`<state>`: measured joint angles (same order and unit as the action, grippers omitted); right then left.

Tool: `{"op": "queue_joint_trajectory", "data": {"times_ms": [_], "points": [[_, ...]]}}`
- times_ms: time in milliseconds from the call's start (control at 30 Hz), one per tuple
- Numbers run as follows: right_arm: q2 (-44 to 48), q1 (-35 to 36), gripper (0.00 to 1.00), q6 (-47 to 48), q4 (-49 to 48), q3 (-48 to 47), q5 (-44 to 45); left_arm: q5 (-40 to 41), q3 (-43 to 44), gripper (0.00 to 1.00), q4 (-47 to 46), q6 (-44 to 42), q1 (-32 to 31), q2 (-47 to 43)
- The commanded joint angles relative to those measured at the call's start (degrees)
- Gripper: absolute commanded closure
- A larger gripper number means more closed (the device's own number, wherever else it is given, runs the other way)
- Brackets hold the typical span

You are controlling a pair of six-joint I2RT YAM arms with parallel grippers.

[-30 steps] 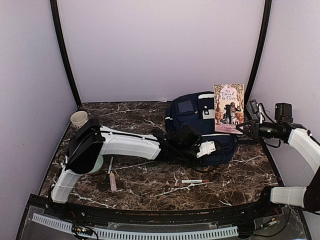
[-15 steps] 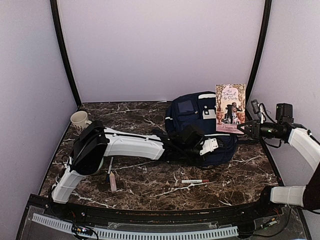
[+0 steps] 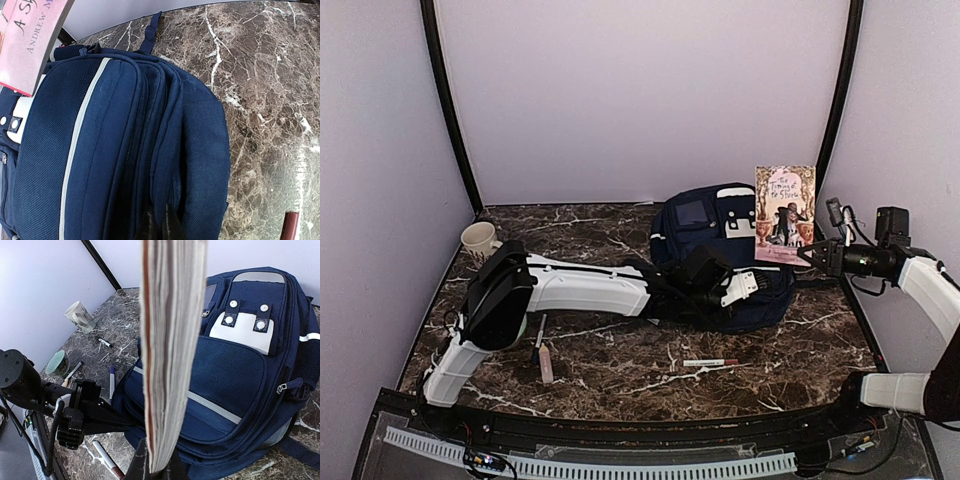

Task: Pack the student bag
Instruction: Pick up the largest pocket of the bag from the student bag.

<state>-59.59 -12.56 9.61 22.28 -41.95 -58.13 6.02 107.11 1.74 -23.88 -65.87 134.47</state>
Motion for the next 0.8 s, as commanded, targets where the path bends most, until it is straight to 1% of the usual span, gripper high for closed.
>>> {"op": "queue_joint_trajectory", "data": {"times_ms": [0,100,167,233,300,400,533,633,700,767], "points": [[0.7,-0.7,1.0,0.5,-2.3,0.2,-1.7,1.4,2.0,1.0,-0.4,0.4,-0.2,-0.9],[0.5,-0.9,1.0,0.3,-2.6,-0.1,-1.6,3.1,2.2,1.0,-1.4,0.2,-0.2,-1.0],[0.1,-1.0,1.0,-1.2,-3.2,-2.6,1.4,6.5,3.8,1.0,-1.8,0.4,-0.1,-1.1],[-0.6,-1.6,1.0,-2.8,-2.8,-7.3,3.4,9.7,6.4,1.0,-2.1,-1.0,-0.1,-1.3],[-0.9,-2.0,1.0,-4.7,-2.3,-12.4,3.0,12.4,8.5,1.0,-3.3,-2.7,0.1,-1.5],[-0.8,-2.0,1.0,-4.7,1.9,-19.5,2.1,14.1,10.5,1.0,-5.4,-4.4,0.4,-2.6],[1.4,-2.1,1.0,0.8,12.3,-25.7,2.1,16.3,11.0,1.0,-9.1,-7.0,1.4,-3.8],[5.7,-2.0,1.0,4.1,15.8,-25.0,2.3,19.9,11.2,1.0,-12.4,-9.9,2.9,-4.2],[8.2,-2.0,1.0,9.5,18.8,-23.0,0.8,18.6,11.2,1.0,-12.6,-7.9,5.3,-5.0],[10.0,-2.0,1.0,18.6,25.1,-21.1,-0.2,15.8,11.2,1.0,-11.9,-4.5,7.5,-6.0]]}}
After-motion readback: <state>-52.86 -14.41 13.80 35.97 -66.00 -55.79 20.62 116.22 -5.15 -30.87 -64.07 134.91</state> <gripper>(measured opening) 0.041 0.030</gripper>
